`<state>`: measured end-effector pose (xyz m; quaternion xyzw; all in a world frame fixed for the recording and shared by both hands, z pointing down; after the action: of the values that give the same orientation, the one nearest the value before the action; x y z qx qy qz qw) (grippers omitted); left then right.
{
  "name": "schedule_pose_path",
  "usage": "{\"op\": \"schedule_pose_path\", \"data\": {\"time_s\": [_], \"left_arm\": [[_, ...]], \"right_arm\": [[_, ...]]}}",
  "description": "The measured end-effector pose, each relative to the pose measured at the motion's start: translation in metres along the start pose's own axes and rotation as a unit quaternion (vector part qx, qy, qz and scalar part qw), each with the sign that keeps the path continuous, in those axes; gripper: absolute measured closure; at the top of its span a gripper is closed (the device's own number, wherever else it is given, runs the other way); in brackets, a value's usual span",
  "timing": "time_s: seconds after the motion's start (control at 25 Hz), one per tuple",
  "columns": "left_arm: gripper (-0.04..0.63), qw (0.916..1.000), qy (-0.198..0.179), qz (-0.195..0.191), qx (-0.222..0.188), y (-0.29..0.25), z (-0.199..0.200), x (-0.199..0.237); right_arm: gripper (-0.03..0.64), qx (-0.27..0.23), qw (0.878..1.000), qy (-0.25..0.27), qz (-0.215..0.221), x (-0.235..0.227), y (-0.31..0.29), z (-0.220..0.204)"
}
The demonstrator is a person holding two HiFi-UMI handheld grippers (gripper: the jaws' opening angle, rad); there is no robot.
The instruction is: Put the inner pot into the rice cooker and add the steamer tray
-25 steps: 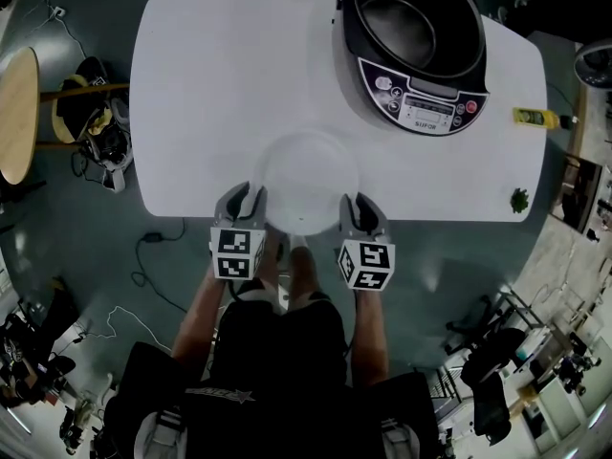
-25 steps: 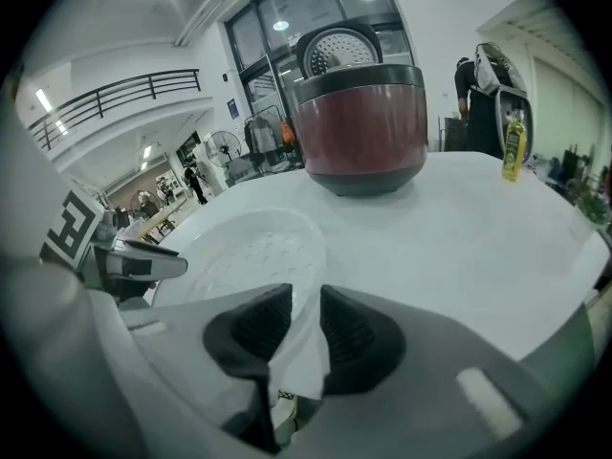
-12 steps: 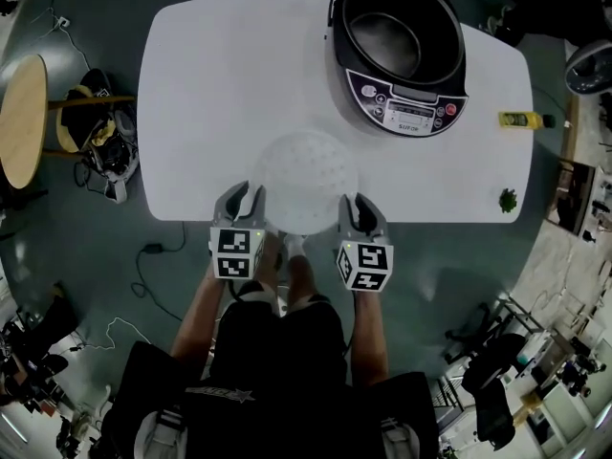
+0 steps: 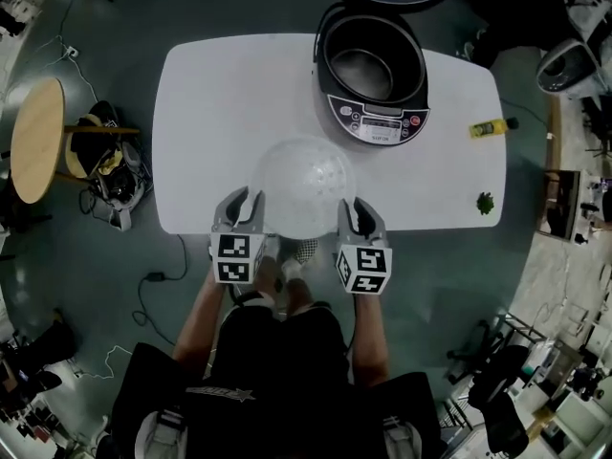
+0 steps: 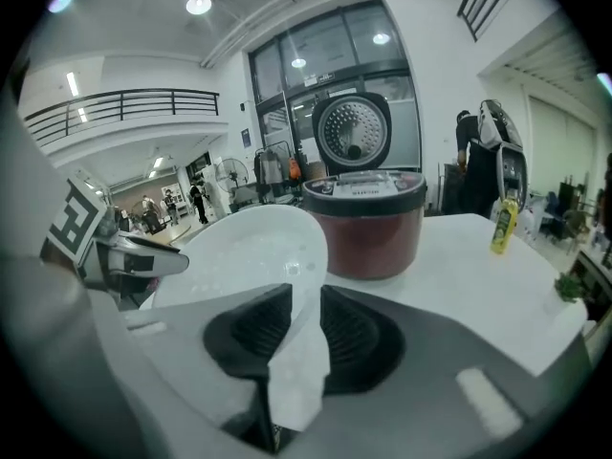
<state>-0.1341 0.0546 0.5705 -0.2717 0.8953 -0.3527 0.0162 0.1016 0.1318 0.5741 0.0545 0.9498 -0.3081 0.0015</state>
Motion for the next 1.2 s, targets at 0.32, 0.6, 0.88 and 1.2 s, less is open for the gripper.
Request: {"op": "schedule_pose_path", "data": {"time_s": [0.32, 0.6, 0.88, 1.2], "left_arm": [[0.495, 0.9982, -0.008, -0.004, -0.059, 0.025, 0.054, -0.008], [0.497, 0.9945, -0.025, -0.022, -0.1, 0.033, 0.09, -0.012], [0.497, 0.9874, -0.06, -0.053, -0.137, 0.041, 0.138, -0.017], [0.495, 0.9769, -0.089, -0.103, -0.165, 0.032, 0.172, -0.024]], "right_arm": [[0.518, -0.055, 0.998, 0.015, -0.019, -0.004, 0.024, 0.051], [0.518, -0.092, 0.994, 0.02, -0.047, -0.01, 0.041, 0.087], [0.525, -0.131, 0.987, 0.015, -0.091, -0.013, 0.057, 0.122], [0.527, -0.157, 0.977, 0.008, -0.145, -0.02, 0.068, 0.141]]}}
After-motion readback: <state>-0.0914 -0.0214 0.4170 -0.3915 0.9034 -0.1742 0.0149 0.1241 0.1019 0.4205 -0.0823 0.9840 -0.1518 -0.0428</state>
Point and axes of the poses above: the fingertips, and each gripper's own axes: y backward along the fingers, x to its left, z out of its top, the point moved 7 cm from there along y, backward along the fingers, and after that the axes turned 8 degrees about y, right-handed, at the moved point
